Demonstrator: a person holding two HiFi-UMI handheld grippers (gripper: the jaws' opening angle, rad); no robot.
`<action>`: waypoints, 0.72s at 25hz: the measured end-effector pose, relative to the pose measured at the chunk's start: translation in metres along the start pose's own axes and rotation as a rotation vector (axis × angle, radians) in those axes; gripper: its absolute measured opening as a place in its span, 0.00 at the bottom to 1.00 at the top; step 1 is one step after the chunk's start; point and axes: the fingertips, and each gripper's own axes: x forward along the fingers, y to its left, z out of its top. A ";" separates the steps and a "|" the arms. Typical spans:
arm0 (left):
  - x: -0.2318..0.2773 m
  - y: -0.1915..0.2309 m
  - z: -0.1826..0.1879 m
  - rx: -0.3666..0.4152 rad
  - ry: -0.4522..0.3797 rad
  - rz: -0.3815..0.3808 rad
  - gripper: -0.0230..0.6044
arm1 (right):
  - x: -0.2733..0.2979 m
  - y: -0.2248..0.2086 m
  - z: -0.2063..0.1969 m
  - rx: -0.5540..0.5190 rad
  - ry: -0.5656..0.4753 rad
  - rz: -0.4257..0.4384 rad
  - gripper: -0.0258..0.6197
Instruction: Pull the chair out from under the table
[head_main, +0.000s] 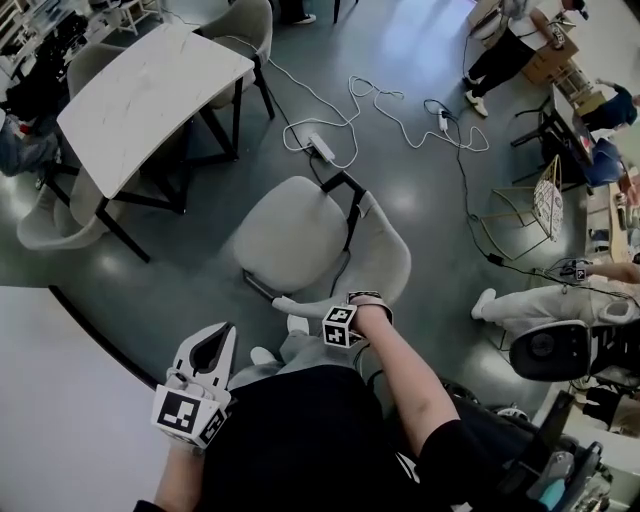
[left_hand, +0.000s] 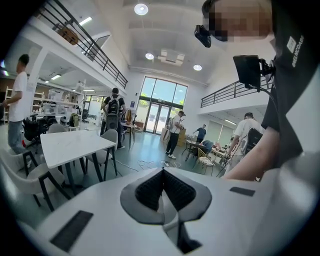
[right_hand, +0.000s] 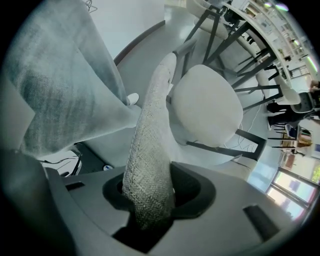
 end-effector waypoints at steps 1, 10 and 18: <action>0.001 0.001 0.000 0.001 0.000 -0.001 0.03 | 0.002 -0.001 -0.005 -0.003 0.004 0.002 0.26; 0.010 0.005 0.001 0.002 0.001 -0.005 0.03 | 0.016 0.005 -0.048 -0.008 0.031 0.012 0.28; 0.017 -0.002 0.002 0.014 0.012 -0.030 0.03 | 0.024 0.016 -0.083 -0.010 0.051 0.024 0.29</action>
